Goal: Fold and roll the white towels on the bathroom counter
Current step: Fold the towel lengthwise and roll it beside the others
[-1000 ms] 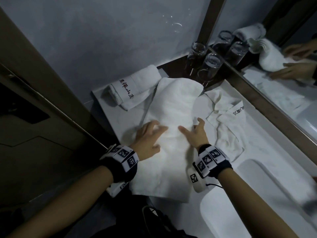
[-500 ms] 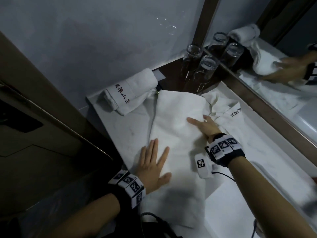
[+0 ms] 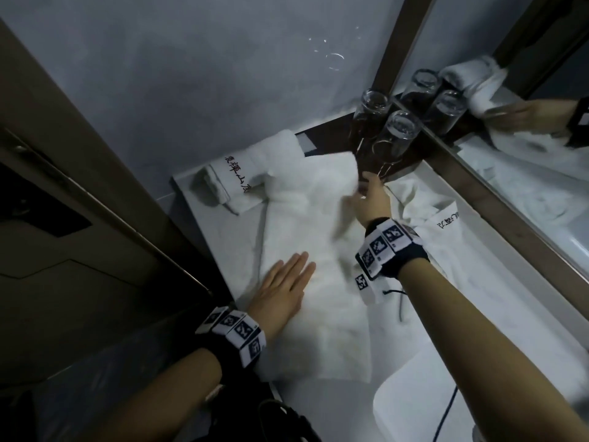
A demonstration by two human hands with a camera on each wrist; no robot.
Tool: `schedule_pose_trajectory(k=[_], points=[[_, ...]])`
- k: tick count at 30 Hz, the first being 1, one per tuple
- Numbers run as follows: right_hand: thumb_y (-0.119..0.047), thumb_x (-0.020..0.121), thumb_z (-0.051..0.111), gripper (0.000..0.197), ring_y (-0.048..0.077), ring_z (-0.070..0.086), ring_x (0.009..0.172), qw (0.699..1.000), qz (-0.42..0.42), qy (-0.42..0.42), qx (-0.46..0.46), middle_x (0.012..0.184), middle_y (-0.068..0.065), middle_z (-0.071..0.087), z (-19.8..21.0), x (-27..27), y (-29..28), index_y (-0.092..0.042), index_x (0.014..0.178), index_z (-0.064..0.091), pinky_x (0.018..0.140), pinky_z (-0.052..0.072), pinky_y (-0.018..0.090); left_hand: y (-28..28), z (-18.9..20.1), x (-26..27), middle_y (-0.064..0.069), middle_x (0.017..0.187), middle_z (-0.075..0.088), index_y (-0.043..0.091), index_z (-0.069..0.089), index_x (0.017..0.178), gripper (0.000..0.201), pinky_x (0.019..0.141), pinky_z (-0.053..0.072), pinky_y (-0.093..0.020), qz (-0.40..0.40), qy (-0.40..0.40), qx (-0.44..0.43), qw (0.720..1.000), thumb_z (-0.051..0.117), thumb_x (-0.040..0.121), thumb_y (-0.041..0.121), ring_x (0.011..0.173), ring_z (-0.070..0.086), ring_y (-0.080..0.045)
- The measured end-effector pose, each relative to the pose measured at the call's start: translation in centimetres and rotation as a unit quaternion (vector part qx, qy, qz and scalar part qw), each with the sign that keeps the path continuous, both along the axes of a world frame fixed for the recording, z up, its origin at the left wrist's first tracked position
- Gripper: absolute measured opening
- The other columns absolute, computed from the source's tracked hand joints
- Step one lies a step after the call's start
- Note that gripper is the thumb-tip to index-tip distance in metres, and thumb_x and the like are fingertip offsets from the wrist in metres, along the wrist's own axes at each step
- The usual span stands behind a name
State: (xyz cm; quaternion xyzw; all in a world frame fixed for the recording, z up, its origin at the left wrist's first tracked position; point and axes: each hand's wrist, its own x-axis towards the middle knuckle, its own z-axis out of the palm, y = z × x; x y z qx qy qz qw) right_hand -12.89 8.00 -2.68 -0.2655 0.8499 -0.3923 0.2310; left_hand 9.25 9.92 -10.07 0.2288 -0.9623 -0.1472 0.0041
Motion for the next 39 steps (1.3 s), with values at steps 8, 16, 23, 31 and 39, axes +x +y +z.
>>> schedule_pose_trajectory(k=[8, 16, 23, 31, 39], points=[[-0.014, 0.083, 0.068, 0.032, 0.017, 0.054, 0.105, 0.958, 0.243, 0.131, -0.071, 0.115, 0.006, 0.059, -2.5, 5.8, 9.8, -0.009, 0.114, 0.061, 0.093, 0.039, 0.02, 2.7, -0.7, 1.8, 0.004, 0.153, -0.02, 0.017, -0.006, 0.146, 0.064, 0.114, -0.022, -0.029, -0.072, -0.042, 0.05, 0.995, 0.025, 0.094, 0.038, 0.139, -0.025, -0.012], [-0.038, 0.088, 0.058, 0.071, 0.005, -0.002, 0.142, 0.914, 0.363, 0.137, 0.116, 0.152, -0.014, 0.003, -6.6, 9.6, 17.3, -0.03, 0.145, 0.017, 0.114, -0.004, 0.017, 5.0, -0.3, 4.1, -0.012, 0.153, 0.021, 0.006, 0.025, 0.143, 0.1, 0.11, 0.013, -0.04, -0.1, -0.101, -0.03, 0.989, 0.04, 0.069, 0.07, 0.142, 0.019, -0.028], [-0.065, 0.086, 0.033, 0.082, 0.007, -0.029, 0.137, 0.874, 0.388, 0.227, 0.184, 0.149, -0.013, -0.027, -7.3, 11.2, 20.1, -0.034, 0.14, -0.02, 0.112, -0.018, 0.03, 6.3, -0.1, 4.9, -0.006, 0.137, 0.052, 0.017, 0.052, 0.13, 0.087, 0.108, 0.034, -0.037, -0.133, -0.09, -0.088, 0.983, 0.067, 0.056, 0.061, 0.127, 0.048, -0.018], [-0.081, 0.066, 0.043, 0.113, 0.016, -0.03, 0.138, 0.853, 0.404, 0.251, 0.214, 0.148, -0.006, -0.032, -7.5, 11.6, 20.2, -0.029, 0.14, -0.025, 0.113, -0.017, 0.038, 6.9, 1.6, 5.1, -0.011, 0.14, 0.048, 0.014, 0.047, 0.133, 0.086, 0.106, 0.04, -0.03, -0.125, -0.108, -0.114, 0.98, 0.081, 0.054, 0.024, 0.131, 0.044, -0.022], [-0.027, 0.072, 0.076, 0.082, 0.033, 0.041, 0.131, 0.867, 0.368, 0.331, 0.052, 0.143, 0.021, 0.038, -5.5, 13.9, 19.2, -0.002, 0.139, 0.036, 0.108, 0.037, 0.041, 5.7, 3.4, 3.2, -0.005, 0.153, 0.026, 0.015, 0.021, 0.145, 0.06, 0.115, 0.022, -0.03, -0.013, -0.064, 0.181, 0.981, 0.044, 0.09, 0.007, 0.139, 0.027, -0.022]])
